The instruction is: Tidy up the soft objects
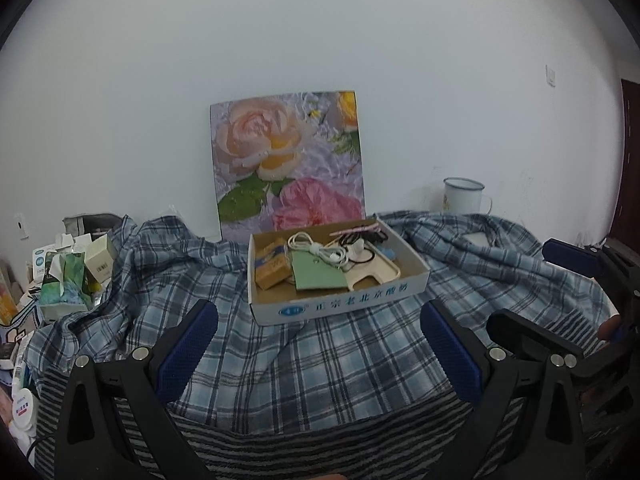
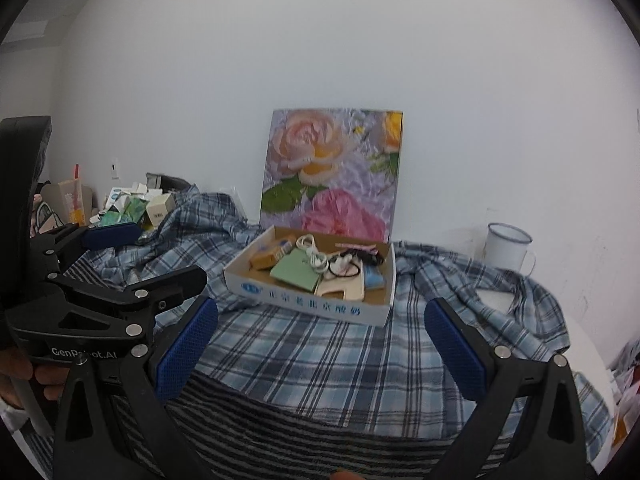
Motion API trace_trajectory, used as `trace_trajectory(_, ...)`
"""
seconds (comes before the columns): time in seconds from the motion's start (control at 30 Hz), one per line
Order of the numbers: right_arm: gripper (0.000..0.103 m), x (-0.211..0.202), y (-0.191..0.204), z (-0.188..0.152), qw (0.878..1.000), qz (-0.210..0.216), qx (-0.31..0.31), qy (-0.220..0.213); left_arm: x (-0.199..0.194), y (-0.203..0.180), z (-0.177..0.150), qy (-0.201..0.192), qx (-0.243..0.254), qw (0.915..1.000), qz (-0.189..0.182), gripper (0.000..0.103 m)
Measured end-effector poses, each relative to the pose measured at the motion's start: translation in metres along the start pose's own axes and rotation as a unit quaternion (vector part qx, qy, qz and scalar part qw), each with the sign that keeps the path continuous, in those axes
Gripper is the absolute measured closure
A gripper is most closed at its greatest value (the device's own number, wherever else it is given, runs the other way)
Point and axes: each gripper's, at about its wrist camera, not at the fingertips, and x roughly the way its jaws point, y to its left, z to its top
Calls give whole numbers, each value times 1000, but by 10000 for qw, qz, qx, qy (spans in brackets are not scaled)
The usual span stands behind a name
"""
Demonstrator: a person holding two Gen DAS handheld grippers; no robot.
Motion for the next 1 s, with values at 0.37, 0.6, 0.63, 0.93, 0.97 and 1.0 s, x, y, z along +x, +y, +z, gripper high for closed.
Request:
trace_trajectory(0.37, 0, 30, -2, -16, 9989, 50, 61, 451, 27, 2, -17, 237, 158, 9996, 76, 1)
trace_trajectory(0.6, 0, 47, 4, -14, 9976, 76, -72, 690, 43, 13, -21, 499, 80, 9987, 73, 1)
trace_trajectory(0.63, 0, 49, 6, -13, 9974, 77, -80, 709, 44, 15, -21, 534, 58, 9985, 102, 1)
trace_trajectory(0.93, 0, 65, 9, -12, 9959, 93, -125, 889, 53, 20, -22, 623, 93, 9976, 282, 1)
trace_trajectory(0.97, 0, 67, 9, -14, 9955, 96, -116, 932, 56, 20, -24, 682, 78, 9973, 278, 1)
trace_trajectory(1.0, 0, 70, 9, -16, 9951, 103, -99, 982, 60, 21, -26, 764, 89, 9967, 265, 1)
